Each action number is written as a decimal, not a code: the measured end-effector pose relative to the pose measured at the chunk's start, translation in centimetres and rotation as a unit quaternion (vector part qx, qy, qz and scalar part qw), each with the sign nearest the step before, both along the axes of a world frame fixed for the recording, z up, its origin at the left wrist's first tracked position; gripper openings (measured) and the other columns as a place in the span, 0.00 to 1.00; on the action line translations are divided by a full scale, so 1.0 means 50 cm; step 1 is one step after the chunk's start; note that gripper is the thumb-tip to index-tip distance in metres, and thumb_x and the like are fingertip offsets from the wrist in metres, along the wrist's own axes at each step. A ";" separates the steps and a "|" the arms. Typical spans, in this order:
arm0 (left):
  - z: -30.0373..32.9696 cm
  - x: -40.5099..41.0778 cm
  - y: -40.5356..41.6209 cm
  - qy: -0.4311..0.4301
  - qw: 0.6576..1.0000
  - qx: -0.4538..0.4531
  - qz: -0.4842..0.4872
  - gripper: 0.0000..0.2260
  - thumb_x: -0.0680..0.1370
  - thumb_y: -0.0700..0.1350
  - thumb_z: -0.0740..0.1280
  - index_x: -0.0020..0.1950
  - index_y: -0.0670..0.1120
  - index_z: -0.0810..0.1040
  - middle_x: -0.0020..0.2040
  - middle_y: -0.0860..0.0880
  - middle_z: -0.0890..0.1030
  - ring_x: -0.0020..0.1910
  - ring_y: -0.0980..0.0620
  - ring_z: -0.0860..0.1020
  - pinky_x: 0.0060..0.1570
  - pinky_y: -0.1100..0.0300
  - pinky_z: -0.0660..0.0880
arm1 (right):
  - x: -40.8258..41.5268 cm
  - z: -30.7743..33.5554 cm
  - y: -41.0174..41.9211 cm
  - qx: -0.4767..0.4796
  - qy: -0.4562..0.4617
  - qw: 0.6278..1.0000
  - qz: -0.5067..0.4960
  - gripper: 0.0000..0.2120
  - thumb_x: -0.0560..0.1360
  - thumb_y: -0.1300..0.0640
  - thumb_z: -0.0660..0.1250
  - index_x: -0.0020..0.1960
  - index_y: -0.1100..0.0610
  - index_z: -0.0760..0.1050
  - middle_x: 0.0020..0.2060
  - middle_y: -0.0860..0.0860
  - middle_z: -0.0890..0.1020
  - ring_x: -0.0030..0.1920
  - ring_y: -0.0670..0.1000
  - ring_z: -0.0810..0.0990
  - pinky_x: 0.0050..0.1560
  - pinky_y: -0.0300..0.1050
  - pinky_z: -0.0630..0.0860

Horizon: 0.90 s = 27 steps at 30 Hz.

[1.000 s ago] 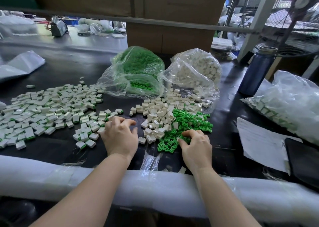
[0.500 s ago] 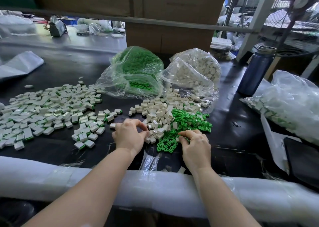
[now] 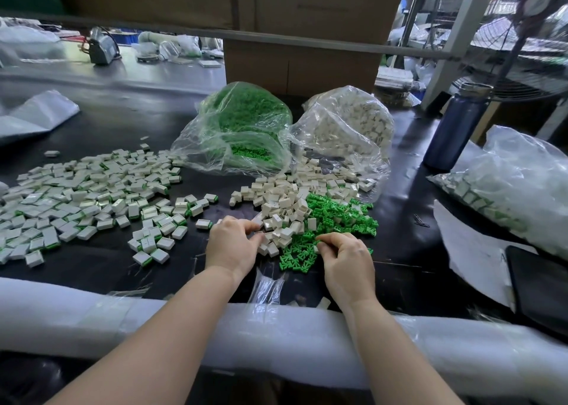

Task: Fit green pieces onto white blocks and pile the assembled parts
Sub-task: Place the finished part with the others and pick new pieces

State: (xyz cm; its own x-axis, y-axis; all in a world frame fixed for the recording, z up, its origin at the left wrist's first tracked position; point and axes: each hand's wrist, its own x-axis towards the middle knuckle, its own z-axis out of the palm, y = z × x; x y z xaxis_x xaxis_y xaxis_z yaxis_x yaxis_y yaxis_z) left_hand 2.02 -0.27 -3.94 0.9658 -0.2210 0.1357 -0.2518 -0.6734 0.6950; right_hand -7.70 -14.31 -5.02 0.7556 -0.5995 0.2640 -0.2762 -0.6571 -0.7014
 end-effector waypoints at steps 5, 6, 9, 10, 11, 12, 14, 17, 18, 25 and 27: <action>-0.004 -0.002 -0.001 -0.003 1.000 0.005 -0.007 0.05 0.75 0.45 0.69 0.47 0.46 0.81 0.52 0.46 0.77 0.56 0.46 0.73 0.58 0.55 0.71 | 0.000 0.000 0.000 -0.001 -0.001 1.000 0.002 0.08 0.77 0.57 0.64 0.53 0.55 0.81 0.48 0.48 0.81 0.52 0.50 0.74 0.57 0.42 0.67; -0.004 -0.003 -0.001 -0.007 1.000 0.008 -0.007 0.04 0.75 0.45 0.69 0.47 0.46 0.80 0.53 0.46 0.76 0.56 0.46 0.72 0.57 0.55 0.70 | -0.001 0.000 0.000 -0.002 -0.002 1.000 0.002 0.08 0.77 0.57 0.65 0.53 0.55 0.81 0.48 0.48 0.81 0.52 0.50 0.74 0.57 0.43 0.67; 0.005 -0.011 0.001 -0.039 0.999 -0.034 -0.005 0.03 0.76 0.44 0.68 0.47 0.45 0.78 0.49 0.47 0.78 0.52 0.48 0.74 0.49 0.59 0.72 | -0.001 0.000 0.000 0.000 -0.017 1.000 0.005 0.08 0.76 0.58 0.65 0.52 0.55 0.81 0.47 0.49 0.81 0.51 0.50 0.74 0.57 0.42 0.68; 0.011 -0.015 0.000 -0.050 0.997 -0.059 -0.014 0.03 0.76 0.44 0.67 0.47 0.45 0.77 0.46 0.48 0.79 0.47 0.50 0.75 0.44 0.64 0.73 | -0.002 0.000 0.001 0.003 -0.024 1.000 0.007 0.08 0.76 0.58 0.66 0.52 0.56 0.82 0.47 0.49 0.82 0.51 0.50 0.75 0.56 0.40 0.68; 0.018 -0.019 -0.003 -0.052 0.995 -0.084 -0.031 0.01 0.76 0.43 0.67 0.47 0.46 0.76 0.44 0.50 0.79 0.43 0.53 0.76 0.39 0.70 0.72 | -0.002 0.000 0.002 0.011 -0.031 0.999 0.009 0.08 0.76 0.59 0.66 0.52 0.56 0.82 0.47 0.49 0.82 0.51 0.49 0.75 0.55 0.40 0.69; 0.025 -0.025 -0.006 -0.042 0.992 -0.110 -0.054 0.02 0.77 0.41 0.66 0.47 0.47 0.76 0.42 0.52 0.79 0.40 0.56 0.76 0.35 0.72 0.72 | -0.002 0.000 0.002 0.021 -0.036 0.999 0.010 0.08 0.76 0.59 0.66 0.52 0.55 0.82 0.46 0.48 0.82 0.50 0.49 0.76 0.54 0.39 0.70; 0.036 -0.039 -0.018 0.019 0.979 -0.165 -0.117 0.07 0.78 0.38 0.64 0.49 0.50 0.76 0.42 0.54 0.79 0.39 0.58 0.77 0.35 0.72 0.74 | -0.003 0.001 0.002 0.048 -0.049 0.998 0.014 0.08 0.76 0.60 0.66 0.52 0.55 0.82 0.45 0.48 0.83 0.48 0.48 0.77 0.53 0.39 0.72; 0.043 -0.058 -0.038 0.112 0.949 -0.225 -0.190 0.09 0.78 0.35 0.63 0.47 0.48 0.80 0.44 0.50 0.81 0.40 0.57 0.78 0.41 0.68 0.77 | -0.002 0.003 0.000 0.083 -0.066 0.994 0.018 0.07 0.75 0.62 0.67 0.49 0.55 0.82 0.40 0.46 0.82 0.43 0.47 0.79 0.46 0.34 0.72; 0.043 -0.062 -0.043 0.136 0.938 -0.246 -0.202 0.08 0.77 0.34 0.64 0.47 0.45 0.80 0.44 0.48 0.81 0.39 0.57 0.78 0.42 0.68 0.77 | -0.002 0.003 -0.001 0.095 -0.072 0.993 0.019 0.07 0.74 0.63 0.67 0.47 0.55 0.82 0.37 0.45 0.82 0.42 0.47 0.79 0.43 0.32 0.72; 0.012 -0.066 -0.038 0.240 0.892 -0.327 -0.200 0.04 0.75 0.33 0.66 0.47 0.40 0.78 0.40 0.45 0.79 0.37 0.55 0.81 0.42 0.65 0.79 | -0.010 0.014 0.000 0.184 -0.131 0.972 0.060 0.08 0.73 0.66 0.68 0.42 0.55 0.81 0.34 0.44 0.81 0.34 0.36 0.78 0.37 0.26 0.71; 0.003 -0.063 -0.035 0.236 0.891 -0.339 -0.189 0.05 0.75 0.33 0.65 0.48 0.41 0.78 0.41 0.44 0.80 0.38 0.55 0.81 0.43 0.64 0.79 | -0.012 0.020 0.002 0.220 -0.149 0.960 0.082 0.09 0.73 0.68 0.68 0.43 0.55 0.81 0.34 0.46 0.82 0.34 0.36 0.78 0.37 0.27 0.72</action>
State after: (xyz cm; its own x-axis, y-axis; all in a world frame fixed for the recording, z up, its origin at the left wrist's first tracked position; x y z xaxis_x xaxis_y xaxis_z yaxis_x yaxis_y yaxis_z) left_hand -1.14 -2.03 -3.81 0.8247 -0.5643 -0.0384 0.0558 0.0136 0.9984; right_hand -8.32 -14.20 -4.02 0.7800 -0.5814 0.2314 0.0624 -0.2957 -0.9532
